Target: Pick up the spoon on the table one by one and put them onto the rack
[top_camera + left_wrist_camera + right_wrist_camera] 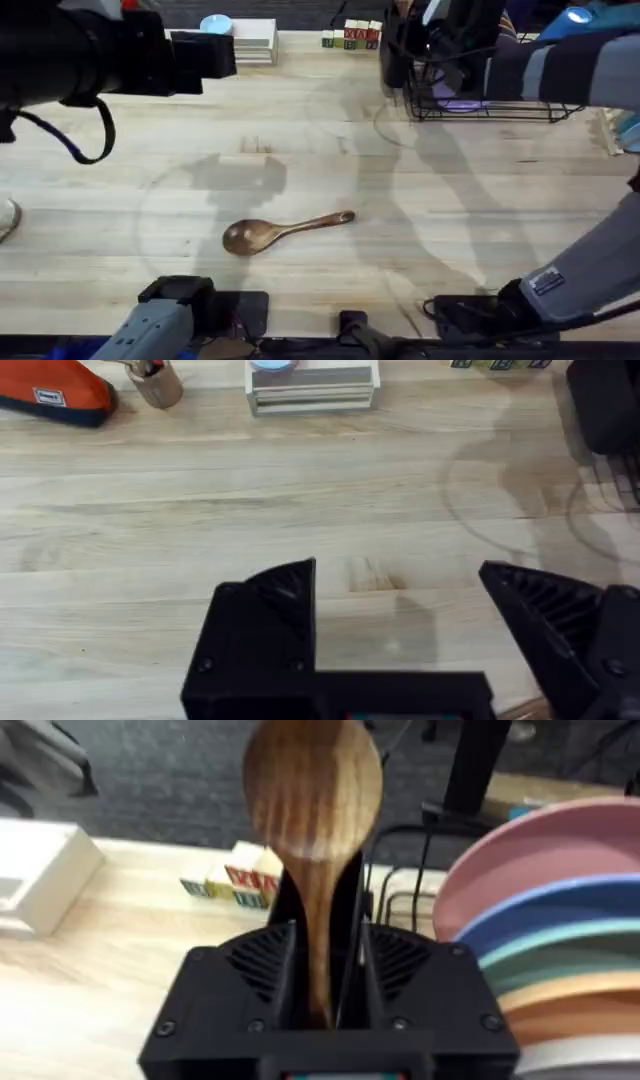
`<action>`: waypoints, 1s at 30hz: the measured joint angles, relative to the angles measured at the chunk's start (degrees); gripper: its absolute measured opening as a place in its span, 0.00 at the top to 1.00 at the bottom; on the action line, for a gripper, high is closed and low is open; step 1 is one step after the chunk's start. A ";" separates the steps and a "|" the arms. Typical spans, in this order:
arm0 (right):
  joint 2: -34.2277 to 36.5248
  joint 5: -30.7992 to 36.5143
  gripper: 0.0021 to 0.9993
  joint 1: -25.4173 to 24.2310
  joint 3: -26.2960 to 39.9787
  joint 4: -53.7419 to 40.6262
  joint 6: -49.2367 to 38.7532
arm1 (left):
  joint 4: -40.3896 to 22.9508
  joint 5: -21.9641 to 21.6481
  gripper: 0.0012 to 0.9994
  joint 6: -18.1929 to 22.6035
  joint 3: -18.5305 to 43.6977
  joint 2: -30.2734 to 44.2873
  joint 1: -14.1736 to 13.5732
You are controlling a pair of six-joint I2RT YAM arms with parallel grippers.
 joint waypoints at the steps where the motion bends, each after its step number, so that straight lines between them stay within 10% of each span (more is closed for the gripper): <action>1: -0.04 0.00 0.59 0.00 0.00 -0.97 -0.01 | 0.00 0.00 0.01 0.00 0.00 0.00 0.00; 14: -13.17 0.00 0.34 0.00 0.02 -17.37 0.01 | 0.00 0.00 0.01 0.01 0.00 0.00 0.00; 18: -24.70 -0.01 0.01 0.00 0.02 -32.50 -0.02 | -0.08 0.00 0.01 0.01 0.00 0.00 0.00; 30: -39.63 -0.02 0.00 0.00 0.04 -53.86 -0.01 | -1.32 0.00 0.01 0.01 0.00 0.00 0.00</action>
